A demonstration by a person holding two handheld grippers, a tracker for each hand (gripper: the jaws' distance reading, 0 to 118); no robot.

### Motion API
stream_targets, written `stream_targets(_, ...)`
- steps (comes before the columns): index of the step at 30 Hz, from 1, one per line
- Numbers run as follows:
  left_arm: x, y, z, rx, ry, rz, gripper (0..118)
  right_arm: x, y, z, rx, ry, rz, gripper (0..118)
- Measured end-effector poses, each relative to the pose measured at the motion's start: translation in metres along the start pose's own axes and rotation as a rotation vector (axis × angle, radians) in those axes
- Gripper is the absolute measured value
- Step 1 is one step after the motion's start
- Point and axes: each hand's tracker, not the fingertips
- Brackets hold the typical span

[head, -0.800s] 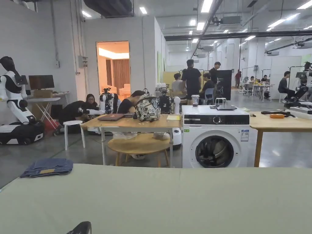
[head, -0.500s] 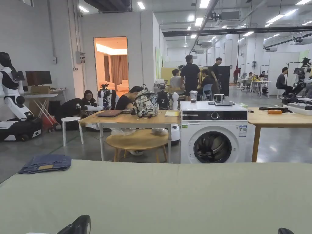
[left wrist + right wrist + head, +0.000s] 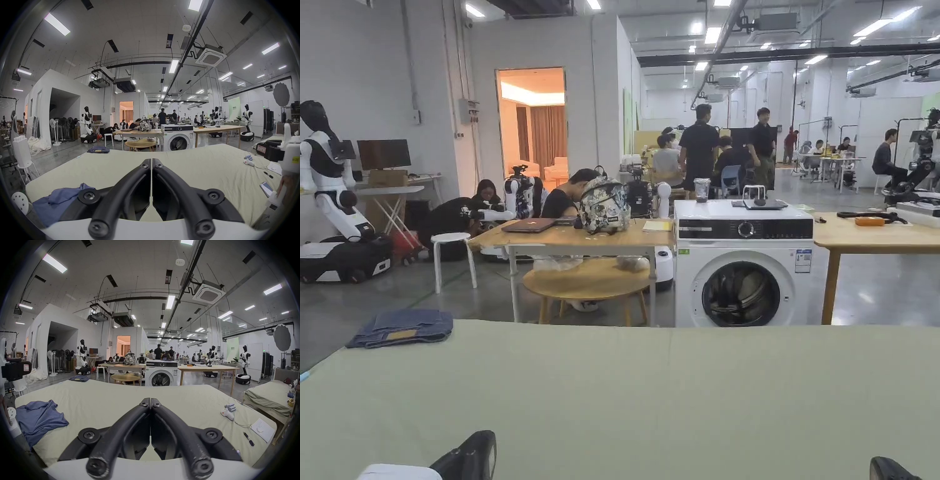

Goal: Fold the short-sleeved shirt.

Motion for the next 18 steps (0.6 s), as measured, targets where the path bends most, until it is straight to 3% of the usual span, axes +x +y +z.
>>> stream_targets(9,-0.027,-0.001,0.017,-0.010,0.095,-0.008,0,-0.030,0.000,-0.013,-0.006,0.061,-0.005,0)
stream_targets(11,-0.038,-0.001,0.024,-0.011,0.129,0.006,0,-0.045,-0.001,-0.017,-0.001,0.101,0.034,0)
stream_targets(18,-0.072,-0.003,0.046,-0.067,0.190,-0.034,0,-0.085,-0.006,-0.028,-0.011,0.238,-0.002,0)
